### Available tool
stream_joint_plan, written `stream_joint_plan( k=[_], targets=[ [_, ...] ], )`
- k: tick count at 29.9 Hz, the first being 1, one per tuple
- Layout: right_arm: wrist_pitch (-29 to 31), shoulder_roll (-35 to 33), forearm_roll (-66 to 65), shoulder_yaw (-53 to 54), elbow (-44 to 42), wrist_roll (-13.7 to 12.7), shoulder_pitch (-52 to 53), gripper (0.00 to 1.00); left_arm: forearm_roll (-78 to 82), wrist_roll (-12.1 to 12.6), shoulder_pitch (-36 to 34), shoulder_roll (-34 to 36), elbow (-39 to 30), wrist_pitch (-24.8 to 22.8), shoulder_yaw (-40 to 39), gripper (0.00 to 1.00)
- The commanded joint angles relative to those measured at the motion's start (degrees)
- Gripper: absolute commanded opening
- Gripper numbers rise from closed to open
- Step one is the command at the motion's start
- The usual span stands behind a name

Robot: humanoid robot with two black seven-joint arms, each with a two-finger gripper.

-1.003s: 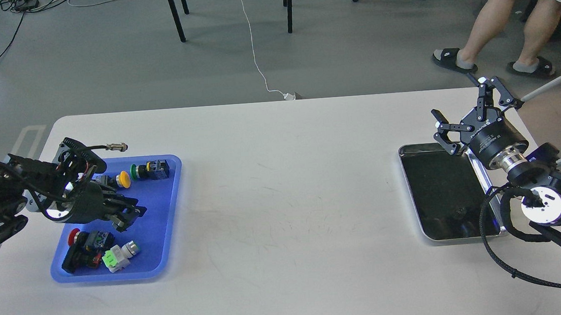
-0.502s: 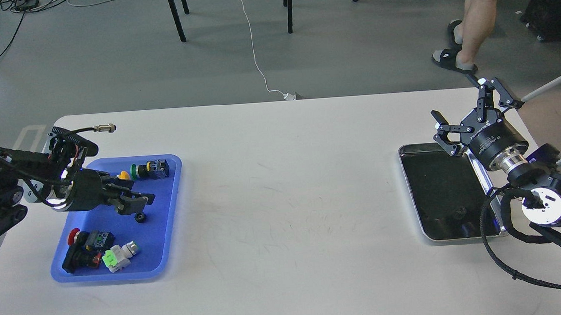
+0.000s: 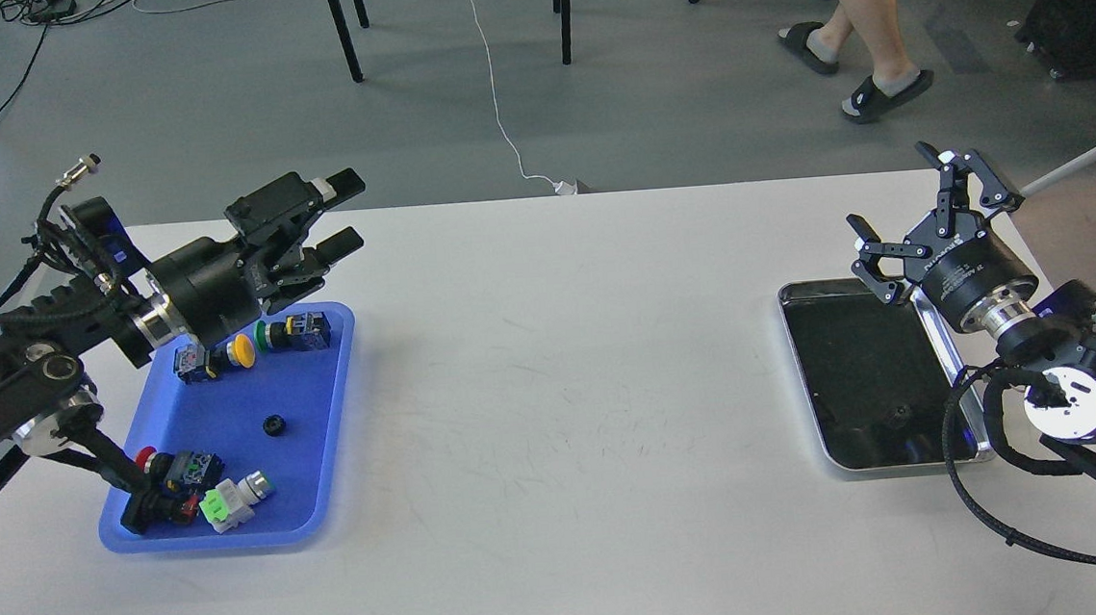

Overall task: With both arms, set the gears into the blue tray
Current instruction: 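Raise the left gripper and move the right gripper over the metal tray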

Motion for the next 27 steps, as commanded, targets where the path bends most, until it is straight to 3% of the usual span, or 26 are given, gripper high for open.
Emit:
stream_joint_plan(
  k=[1,6,11,13,19,22,27],
  targets=[
    [0.3,-0.1,-1.3,0.0,0.0,0.0,0.2,0.98,-0.9,0.0,7.7,-4.7,0.2,0.0,-8.6,0.98],
    [0.4,-0.2,-3.3,-0.1,0.0,0.0,0.3,0.99,-0.9,0.0,14.7,-8.6,0.2,0.0,-15.7,0.98],
    [0.5,-0.3,-5.7,-0.1,0.1,0.0,0.3,0.99,-3.6,0.0,17.3,-12.3,0.4,-0.2,-20.7,0.98],
    [1.0,-1.1,-6.3,-0.1,0.2,0.0,0.3,0.99,-6.9,1.3,18.0,-12.7,0.5,-0.2,-21.6,0.98],
    [2.1,-2.8,-8.8,-0.2,0.7,0.0,0.5,0.99,-8.1,1.3,18.1,-14.4,0.9,0.0,-21.7,0.98],
    [2.8,-5.5,-14.9,-0.3,2.6,0.0,0.8,0.99,-8.1,1.3,18.1,-14.8,0.9,0.2,-21.9,0.98],
    [4.4,-14.7,-37.0,-5.4,8.4,0.0,7.9,0.99,-8.1,1.0,18.1,-14.9,0.9,0.8,-21.7,0.98]
  ],
)
